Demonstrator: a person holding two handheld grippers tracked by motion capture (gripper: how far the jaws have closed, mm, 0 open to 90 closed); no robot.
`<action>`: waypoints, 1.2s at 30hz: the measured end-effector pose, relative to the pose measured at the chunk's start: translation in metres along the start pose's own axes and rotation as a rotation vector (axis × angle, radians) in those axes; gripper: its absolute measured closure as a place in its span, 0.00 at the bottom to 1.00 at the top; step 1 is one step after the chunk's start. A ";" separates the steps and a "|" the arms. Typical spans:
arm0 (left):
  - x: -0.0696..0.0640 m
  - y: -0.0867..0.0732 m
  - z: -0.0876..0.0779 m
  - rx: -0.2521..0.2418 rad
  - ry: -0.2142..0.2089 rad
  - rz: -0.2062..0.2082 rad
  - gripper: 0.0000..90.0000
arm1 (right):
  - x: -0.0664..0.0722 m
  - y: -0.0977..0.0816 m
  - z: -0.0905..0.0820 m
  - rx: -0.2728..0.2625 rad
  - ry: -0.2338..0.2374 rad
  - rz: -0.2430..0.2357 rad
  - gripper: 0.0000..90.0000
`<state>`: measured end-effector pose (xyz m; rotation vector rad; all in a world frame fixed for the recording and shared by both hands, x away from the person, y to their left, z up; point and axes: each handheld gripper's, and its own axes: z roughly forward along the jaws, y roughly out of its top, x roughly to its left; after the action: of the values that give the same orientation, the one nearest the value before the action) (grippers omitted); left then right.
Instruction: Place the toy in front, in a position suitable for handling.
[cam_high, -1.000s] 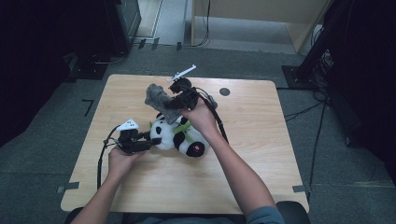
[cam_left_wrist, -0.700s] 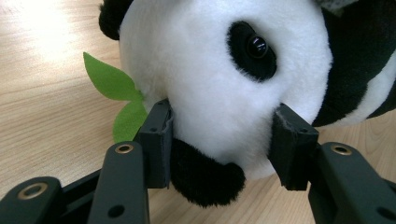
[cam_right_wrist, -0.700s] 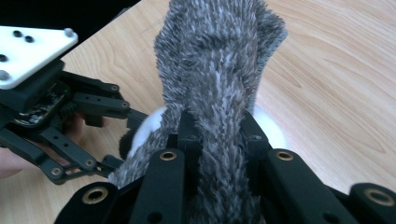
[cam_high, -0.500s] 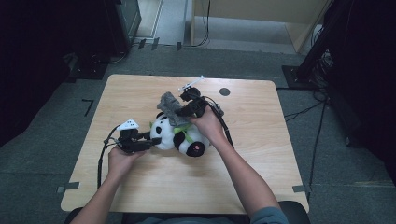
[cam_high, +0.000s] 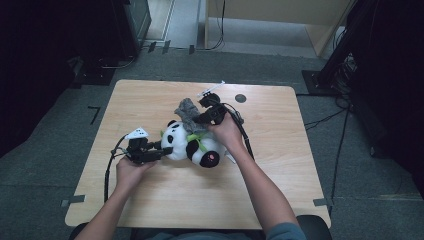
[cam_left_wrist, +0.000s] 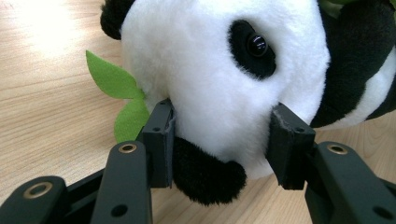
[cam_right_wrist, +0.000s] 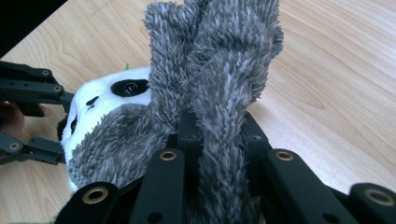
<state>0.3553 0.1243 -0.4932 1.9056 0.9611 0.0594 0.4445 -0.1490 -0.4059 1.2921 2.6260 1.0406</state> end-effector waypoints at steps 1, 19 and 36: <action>0.000 0.000 0.000 -0.001 -0.002 -0.002 0.56 | 0.000 0.000 0.000 -0.001 -0.004 -0.001 0.84; 0.000 0.000 0.000 0.003 -0.001 0.008 0.56 | -0.032 0.001 -0.019 -0.004 -0.116 0.051 0.85; 0.001 -0.001 -0.001 -0.004 -0.002 0.013 0.55 | 0.017 0.028 -0.063 -0.155 -0.055 -0.073 0.85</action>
<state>0.3551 0.1255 -0.4939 1.9077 0.9459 0.0672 0.4330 -0.1593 -0.3363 1.1661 2.4771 1.1538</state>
